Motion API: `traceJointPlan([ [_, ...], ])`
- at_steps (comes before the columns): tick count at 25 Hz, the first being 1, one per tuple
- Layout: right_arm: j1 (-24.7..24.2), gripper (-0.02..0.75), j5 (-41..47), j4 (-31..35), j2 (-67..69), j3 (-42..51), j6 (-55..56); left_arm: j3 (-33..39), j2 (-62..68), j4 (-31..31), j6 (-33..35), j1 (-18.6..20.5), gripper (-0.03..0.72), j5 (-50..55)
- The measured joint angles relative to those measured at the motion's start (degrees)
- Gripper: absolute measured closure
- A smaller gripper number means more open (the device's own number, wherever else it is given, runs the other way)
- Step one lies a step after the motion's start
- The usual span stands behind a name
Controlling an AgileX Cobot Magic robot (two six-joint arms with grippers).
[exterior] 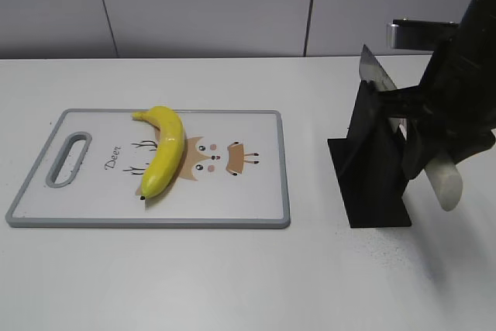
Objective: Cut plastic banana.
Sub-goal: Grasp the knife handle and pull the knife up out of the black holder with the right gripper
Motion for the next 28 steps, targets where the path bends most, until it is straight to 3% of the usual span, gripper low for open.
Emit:
traceJointPlan([
  [20, 0.00, 0.559, 3.42, -1.68, -1.64, -11.72, 0.22, 0.00, 0.00, 0.00, 0.00, 0.00, 0.104, 0.00],
  [28, 0.00, 0.559, 3.50, -0.81, -1.64, -14.20, -17.22, 0.00, 0.00, 0.00, 0.00, 0.00, 0.104, 0.00],
])
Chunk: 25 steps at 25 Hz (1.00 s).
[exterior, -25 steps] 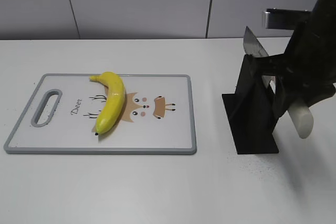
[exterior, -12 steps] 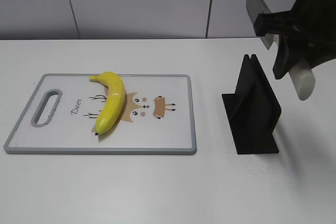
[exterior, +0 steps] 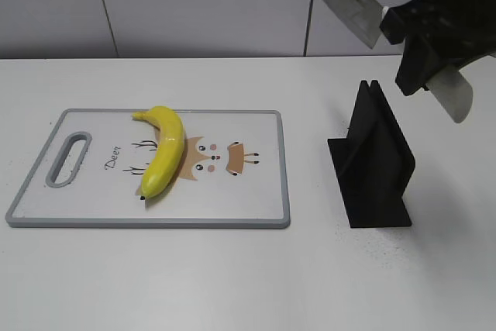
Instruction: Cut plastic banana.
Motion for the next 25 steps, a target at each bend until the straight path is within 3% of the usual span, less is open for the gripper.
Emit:
traceJointPlan([
  [11, 0.00, 0.559, -0.79, 0.00, 0.00, -0.19, -49.84, 0.00, 0.00, -0.44, 0.00, 0.00, 0.104, 0.00],
  [20, 0.00, 0.559, -3.52, 1.95, 4.10, -0.31, -63.42, 0.00, 0.14, -1.34, 0.56, 0.00, 0.104, 0.00],
  [25, 0.00, 0.559, -5.22, 2.45, 6.26, -2.27, -65.47, -0.64, 3.58, -2.58, 6.32, 0.00, 0.104, -0.76],
])
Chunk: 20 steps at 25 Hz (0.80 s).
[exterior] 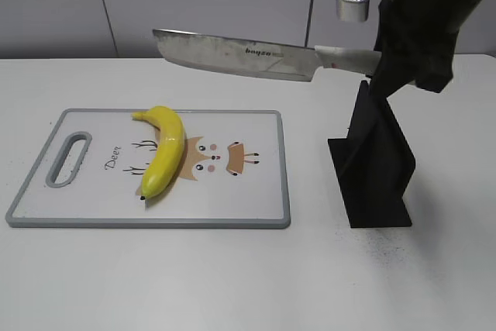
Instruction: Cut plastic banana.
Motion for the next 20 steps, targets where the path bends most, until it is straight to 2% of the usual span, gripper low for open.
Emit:
traceJointPlan([
  [10, 0.11, 0.559, 2.77, 0.81, 9.65, -14.04, -1.10, -7.97, 19.65, -1.84, 11.50, 0.00, 0.128, -12.56],
  [16, 1.91, 0.559, 2.16, 1.06, 14.32, -17.29, -3.35, -19.16, 35.86, -2.12, 22.17, 0.00, 0.133, -14.09],
  [20, 2.52, 0.559, 0.01, 1.98, 16.64, -18.12, -3.48, -28.71, 48.59, -2.12, 30.13, -0.47, 0.142, -9.78],
])
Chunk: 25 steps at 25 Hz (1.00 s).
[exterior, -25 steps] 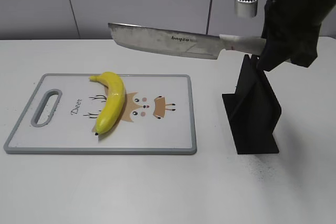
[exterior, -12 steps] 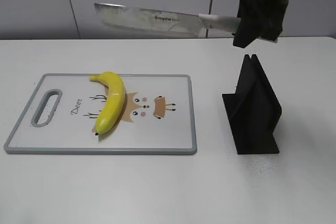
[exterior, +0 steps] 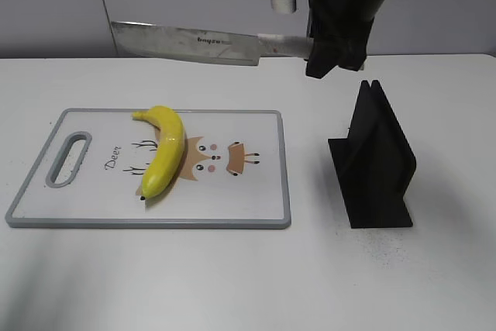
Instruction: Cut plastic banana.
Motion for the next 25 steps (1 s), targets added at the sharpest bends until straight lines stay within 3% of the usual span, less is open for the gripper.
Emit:
traceJointPlan([
  [6, 0.00, 0.559, -0.86, 1.20, 2.34, -0.79, -0.06, -11.85, 16.67, 0.25, 5.43, -5.32, 0.145, 3.19],
  [12, 0.65, 0.560, 0.10, 1.32, 6.61, -2.96, -0.12, -18.01, 28.73, 0.01, 13.80, -11.26, 0.148, 5.33],
  [21, 4.16, 0.560, 0.14, 2.08, 10.11, -6.78, -0.92, -20.56, 39.65, -4.64, 22.59, -11.54, 0.186, 1.44],
  [25, 4.27, 0.559, 0.14, 2.19, 10.29, -6.78, -1.92, -20.73, 42.99, -9.43, 27.55, -11.54, 0.186, 1.22],
])
